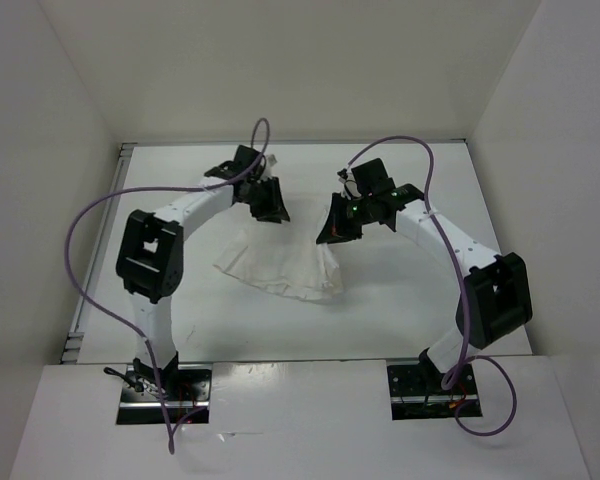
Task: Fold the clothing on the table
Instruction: Fold the skirt
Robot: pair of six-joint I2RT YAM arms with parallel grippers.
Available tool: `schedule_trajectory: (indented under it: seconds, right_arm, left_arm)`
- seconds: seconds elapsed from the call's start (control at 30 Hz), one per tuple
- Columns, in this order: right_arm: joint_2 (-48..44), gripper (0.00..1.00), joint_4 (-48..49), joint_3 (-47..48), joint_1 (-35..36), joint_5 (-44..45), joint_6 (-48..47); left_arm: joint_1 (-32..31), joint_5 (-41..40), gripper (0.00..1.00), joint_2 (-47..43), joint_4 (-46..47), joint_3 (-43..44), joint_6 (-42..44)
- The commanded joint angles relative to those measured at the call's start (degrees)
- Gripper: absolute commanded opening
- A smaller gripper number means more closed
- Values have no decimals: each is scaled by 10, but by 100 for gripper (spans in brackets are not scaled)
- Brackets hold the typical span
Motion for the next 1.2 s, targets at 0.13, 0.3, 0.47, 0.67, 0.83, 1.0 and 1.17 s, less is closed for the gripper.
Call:
schedule_trajectory:
  seconds: [0.13, 0.3, 0.47, 0.67, 0.83, 1.0, 1.17]
  right_arm:
    - [18, 0, -20, 40, 2, 5, -10]
    - [36, 0, -25, 64, 2, 11, -10]
    - [49, 0, -25, 76, 2, 11, -10]
    - [65, 0, -25, 92, 2, 5, -10]
    - [71, 0, -20, 98, 7, 5, -4]
    - [83, 0, -8, 103, 19, -1, 6]
    - [128, 0, 3, 142, 42, -1, 12]
  left_arm:
    - [100, -192, 28, -112, -54, -58, 49]
    - [139, -276, 6, -112, -59, -130, 39]
    - [139, -297, 6, -100, -59, -156, 33]
    - [114, -265, 4, -81, -59, -169, 27]
    - [84, -180, 4, -81, -28, -211, 7]
    - [51, -147, 4, -81, -4, -223, -3]
    - [27, -123, 4, -81, -4, -213, -11]
